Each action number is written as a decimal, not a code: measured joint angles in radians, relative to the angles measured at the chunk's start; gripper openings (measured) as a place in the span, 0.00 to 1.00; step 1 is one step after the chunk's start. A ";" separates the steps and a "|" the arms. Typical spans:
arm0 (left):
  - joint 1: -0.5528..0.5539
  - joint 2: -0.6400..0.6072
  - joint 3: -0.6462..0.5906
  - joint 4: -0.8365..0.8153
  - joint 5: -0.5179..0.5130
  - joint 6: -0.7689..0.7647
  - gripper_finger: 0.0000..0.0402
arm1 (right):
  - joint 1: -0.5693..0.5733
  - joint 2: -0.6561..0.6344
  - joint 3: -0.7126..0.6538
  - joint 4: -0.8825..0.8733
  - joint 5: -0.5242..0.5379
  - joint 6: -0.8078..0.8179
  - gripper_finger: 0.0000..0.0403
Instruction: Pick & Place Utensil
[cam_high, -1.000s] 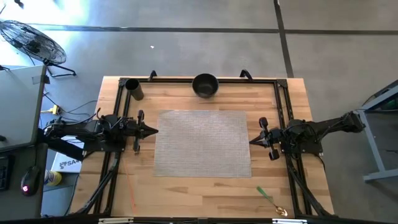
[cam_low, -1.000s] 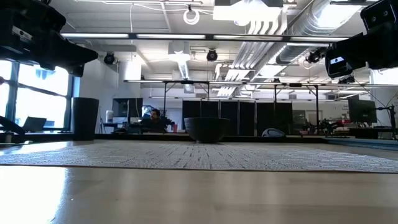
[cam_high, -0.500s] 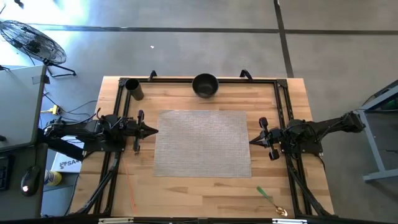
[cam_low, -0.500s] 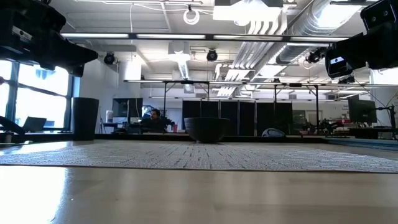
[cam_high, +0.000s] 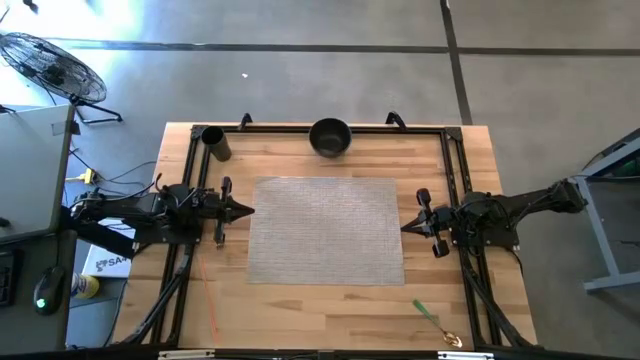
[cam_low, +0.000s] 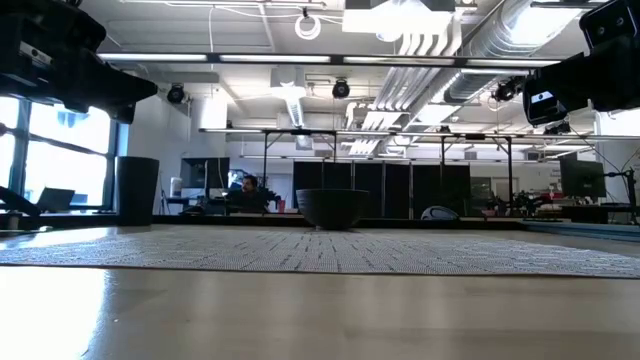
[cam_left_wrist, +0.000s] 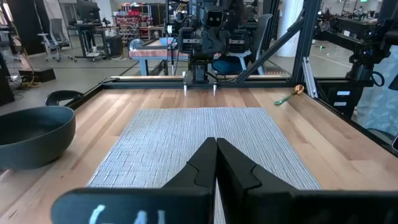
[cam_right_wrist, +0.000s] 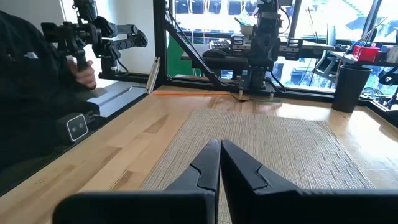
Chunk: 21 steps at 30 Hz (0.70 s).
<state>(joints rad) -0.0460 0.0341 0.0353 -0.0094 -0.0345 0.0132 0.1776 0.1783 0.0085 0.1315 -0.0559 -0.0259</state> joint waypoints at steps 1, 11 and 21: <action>0.000 0.000 0.000 0.006 0.000 0.000 0.00 | 0.000 0.000 0.000 0.000 0.000 0.000 0.02; 0.000 0.000 0.000 0.014 0.001 -0.018 0.00 | 0.000 0.000 0.000 0.000 0.000 0.000 0.01; 0.000 0.000 0.000 -0.001 -0.002 -0.019 0.00 | -0.002 -0.003 0.001 0.018 0.060 -0.419 0.01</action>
<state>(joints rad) -0.0460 0.0341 0.0353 -0.0100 -0.0360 -0.0055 0.1757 0.1749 0.0097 0.1498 0.0042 -0.4447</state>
